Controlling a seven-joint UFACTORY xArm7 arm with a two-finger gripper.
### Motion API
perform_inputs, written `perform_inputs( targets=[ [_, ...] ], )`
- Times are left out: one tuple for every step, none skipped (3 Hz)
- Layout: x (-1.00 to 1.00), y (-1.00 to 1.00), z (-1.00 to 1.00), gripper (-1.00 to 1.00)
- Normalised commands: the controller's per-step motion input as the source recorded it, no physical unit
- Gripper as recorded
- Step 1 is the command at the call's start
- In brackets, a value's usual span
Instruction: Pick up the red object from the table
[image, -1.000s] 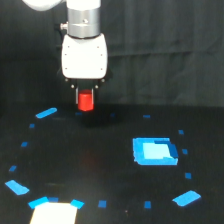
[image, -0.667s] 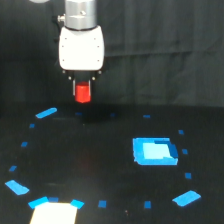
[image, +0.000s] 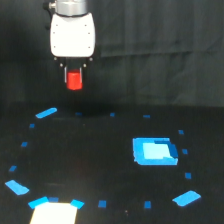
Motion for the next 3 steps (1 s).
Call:
perform_inputs(
  targets=[
    [-0.06,-0.57,1.00,-1.00],
    [-0.08,-0.68,1.00,-1.00],
    [-0.01,-0.65,0.99,-1.00]
  ],
)
